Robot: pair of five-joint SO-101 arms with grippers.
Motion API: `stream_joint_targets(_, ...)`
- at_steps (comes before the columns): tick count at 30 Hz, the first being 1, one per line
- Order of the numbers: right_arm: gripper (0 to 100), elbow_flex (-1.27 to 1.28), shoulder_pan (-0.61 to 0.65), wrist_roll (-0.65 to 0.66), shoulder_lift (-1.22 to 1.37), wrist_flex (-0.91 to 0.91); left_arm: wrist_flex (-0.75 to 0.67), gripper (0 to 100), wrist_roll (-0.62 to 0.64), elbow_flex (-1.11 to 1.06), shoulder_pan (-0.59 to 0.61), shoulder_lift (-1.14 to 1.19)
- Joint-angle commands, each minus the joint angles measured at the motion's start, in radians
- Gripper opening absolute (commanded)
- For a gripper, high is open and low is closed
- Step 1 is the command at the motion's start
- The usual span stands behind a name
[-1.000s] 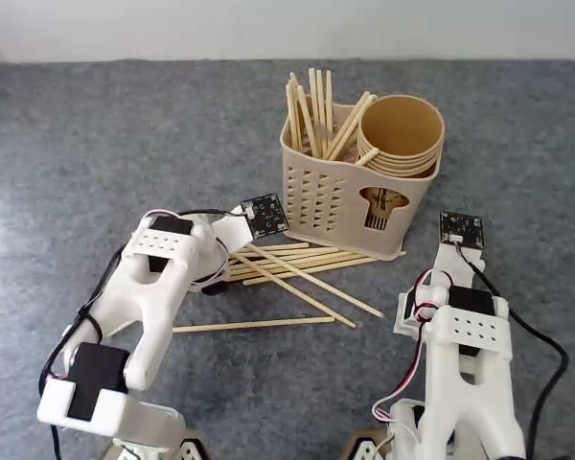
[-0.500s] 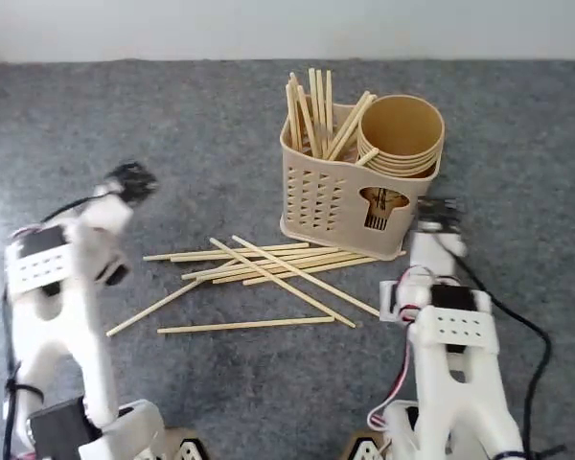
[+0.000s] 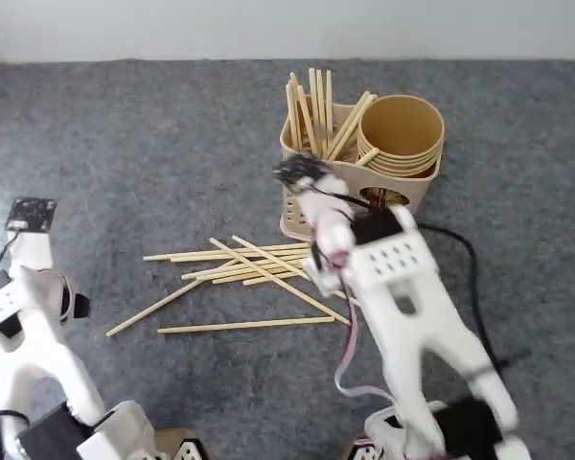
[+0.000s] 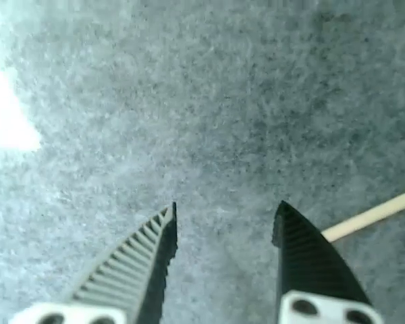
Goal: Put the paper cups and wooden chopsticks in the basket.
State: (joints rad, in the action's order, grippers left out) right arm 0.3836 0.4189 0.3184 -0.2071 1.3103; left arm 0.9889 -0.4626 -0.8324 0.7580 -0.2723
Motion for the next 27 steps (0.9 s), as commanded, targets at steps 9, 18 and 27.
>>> stream_joint_targets(9, 16.9, -0.377, 0.191, 0.021, 0.441, -0.027, -0.017, 23, 0.152, -0.108, -0.040, -0.049)
stream_joint_targets(18, 19.9, -0.598, 0.259, 0.017, 0.622, -0.008, -0.017, 23, 0.152, -0.116, -0.035, -0.049)
stream_joint_targets(27, 29.6, -0.695, 0.277, 0.017, 0.745, 0.021, -0.017, 23, 0.152, -0.116, -0.035, -0.049)
